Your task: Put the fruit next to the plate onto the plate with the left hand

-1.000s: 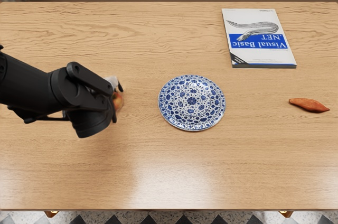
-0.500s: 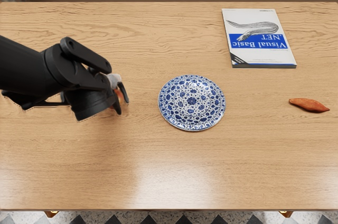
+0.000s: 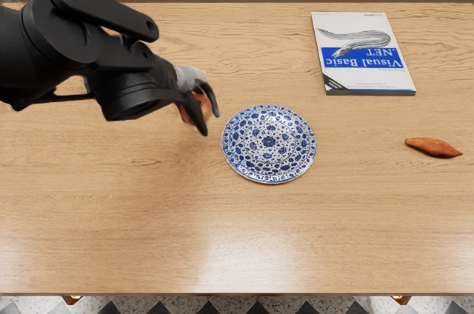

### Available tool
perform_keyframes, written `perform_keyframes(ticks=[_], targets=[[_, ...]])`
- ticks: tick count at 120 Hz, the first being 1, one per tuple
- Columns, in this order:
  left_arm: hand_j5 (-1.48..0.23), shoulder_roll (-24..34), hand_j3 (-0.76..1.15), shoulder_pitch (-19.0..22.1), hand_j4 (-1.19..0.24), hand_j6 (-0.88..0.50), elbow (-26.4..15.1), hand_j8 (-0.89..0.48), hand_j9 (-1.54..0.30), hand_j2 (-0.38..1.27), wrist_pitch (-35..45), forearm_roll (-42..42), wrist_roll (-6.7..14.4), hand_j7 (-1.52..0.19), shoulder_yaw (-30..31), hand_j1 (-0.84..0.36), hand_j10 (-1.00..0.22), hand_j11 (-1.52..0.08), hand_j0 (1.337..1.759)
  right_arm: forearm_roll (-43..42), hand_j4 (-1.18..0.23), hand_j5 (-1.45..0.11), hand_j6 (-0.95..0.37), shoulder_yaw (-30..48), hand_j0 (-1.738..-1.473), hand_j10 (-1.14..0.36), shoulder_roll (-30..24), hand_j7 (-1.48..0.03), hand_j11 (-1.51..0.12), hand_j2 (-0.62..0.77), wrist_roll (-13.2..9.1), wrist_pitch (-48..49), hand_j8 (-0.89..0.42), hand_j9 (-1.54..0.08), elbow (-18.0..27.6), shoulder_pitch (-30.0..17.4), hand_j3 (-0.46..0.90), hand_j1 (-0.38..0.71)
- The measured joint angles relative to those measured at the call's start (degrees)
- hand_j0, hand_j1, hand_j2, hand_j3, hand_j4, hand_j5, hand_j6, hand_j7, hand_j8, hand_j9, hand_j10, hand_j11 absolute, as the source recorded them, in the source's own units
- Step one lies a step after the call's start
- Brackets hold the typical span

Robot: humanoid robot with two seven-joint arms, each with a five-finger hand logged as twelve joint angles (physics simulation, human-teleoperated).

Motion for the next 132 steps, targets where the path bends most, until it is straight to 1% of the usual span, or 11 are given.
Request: perform_keyframes(ticks=[16, 26, 43, 61, 82, 95, 101, 110, 113, 126, 132], targets=[[-1.02, -2.91, 0.0, 0.26, -0.85, -0.3, 0.94, -0.24, -1.15, 0.29, -1.96, 0.96, -0.13, -1.08, -6.05, -0.42, -0.52, -1.2, 1.641, 0.0, -0.01, -0.02, -0.02, 0.0, -1.658, -0.01, 0.0, -0.02, -0.02, 0.0, 0.0, 0.03, -0.01, -0.02, 0.0, 0.0, 0.0, -0.33], [-1.02, -4.88, 0.0, 1.68, -0.86, -0.29, 3.6, -0.25, -1.16, 0.28, -2.36, 2.53, -0.2, -1.08, -9.0, -0.42, -0.53, -1.2, 1.641, 0.0, -0.01, -0.02, -0.02, 0.0, -1.658, -0.01, 0.0, -0.02, -0.02, 0.0, 0.0, 0.0, -0.01, -0.02, 0.0, 0.0, 0.0, -0.33], [-1.03, -5.05, 0.0, 6.58, -0.86, -0.3, 10.79, -0.25, -1.17, 0.27, -2.55, 4.69, -0.23, -1.09, -11.1, -0.41, -0.53, -1.21, 1.64, 0.0, -0.01, -0.02, -0.01, 0.0, -1.658, -0.01, 0.0, -0.02, -0.02, 0.0, -0.01, -0.01, -0.01, -0.02, 0.0, 0.0, 0.0, -0.33], [-1.03, -5.05, 0.0, 7.98, -0.87, -0.29, 14.83, -0.25, -1.17, 0.27, -2.56, 6.2, -0.24, -1.09, -12.28, -0.41, -0.53, -1.21, 1.64, 0.0, -0.01, -0.02, -0.01, 0.0, -1.658, -0.01, 0.0, -0.02, -0.02, 0.0, 0.0, 0.02, -0.01, -0.02, 0.0, 0.0, 0.0, -0.33], [-1.03, -5.05, 0.0, 12.26, -0.85, -0.28, 15.91, -0.24, -1.15, 0.23, -2.57, 7.18, -0.16, -1.08, -14.22, -0.42, -0.52, -1.21, 1.637, 0.0, -0.01, -0.02, -0.01, 0.0, -1.658, -0.01, 0.0, -0.02, -0.02, 0.0, 0.0, -0.01, -0.01, -0.02, 0.0, 0.0, 0.0, -0.33], [-1.03, -5.05, 0.0, 13.53, -0.87, -0.3, 15.57, -0.27, -1.13, 0.2, -2.71, 7.07, -0.04, -1.08, -14.57, -0.39, -0.54, -1.2, 1.638, 0.0, -0.01, -0.02, -0.01, 0.0, -1.658, -0.01, 0.0, -0.02, -0.02, 0.0, 0.0, 0.0, -0.01, -0.02, 0.0, 0.0, 0.0, -0.33], [-1.02, -5.05, 0.0, 13.97, -0.87, -0.31, 15.34, -0.27, -1.12, 0.18, -2.77, 7.18, 0.07, -1.07, -14.62, -0.41, -0.53, -1.19, 1.638, 0.0, -0.01, -0.02, -0.01, 0.0, -1.658, -0.01, 0.0, -0.02, -0.02, 0.0, 0.0, 0.0, -0.01, -0.02, 0.0, 0.0, 0.0, -0.33], [-1.03, -5.05, 0.0, 15.05, -0.9, -0.3, 14.88, -0.29, -1.12, 0.23, -2.77, 6.79, -0.02, -1.07, -14.53, -0.47, -0.54, -1.2, 1.637, 0.0, -0.01, -0.02, -0.01, 0.0, -1.658, -0.01, 0.0, -0.02, -0.02, 0.0, 0.0, -0.01, -0.01, -0.02, 0.0, 0.0, 0.0, -0.33], [-1.04, -5.05, 0.0, 15.37, -0.87, -0.29, 14.79, -0.27, -1.12, 0.24, -2.79, 6.74, -0.01, -1.08, -14.39, -0.46, -0.52, -1.2, 1.637, 0.0, -0.01, -0.02, -0.01, 0.0, -1.658, -0.01, 0.0, -0.02, -0.02, 0.0, 0.0, 0.0, -0.01, -0.02, 0.0, 0.0, 0.0, -0.33], [-1.09, -5.04, 0.0, 16.85, -0.88, -0.27, 14.54, -0.25, -1.14, 0.29, -3.03, 6.52, -0.05, -1.11, -13.51, -0.48, -0.51, -1.22, 1.633, 0.0, -0.01, -0.02, -0.01, 0.0, -1.658, -0.01, 0.0, -0.02, -0.02, 0.0, 0.0, 0.01, -0.01, -0.02, 0.0, 0.0, 0.0, -0.33], [-1.07, -5.05, 0.0, 16.95, -0.86, -0.26, 14.5, -0.25, -1.12, 0.31, -3.03, 6.49, -0.07, -1.08, -13.1, -0.49, -0.5, -1.19, 1.634, 0.0, -0.01, -0.02, -0.01, 0.0, -1.658, -0.01, 0.0, -0.02, -0.02, 0.0, 0.0, 0.0, -0.01, -0.02, 0.0, 0.0, 0.0, -0.33]])
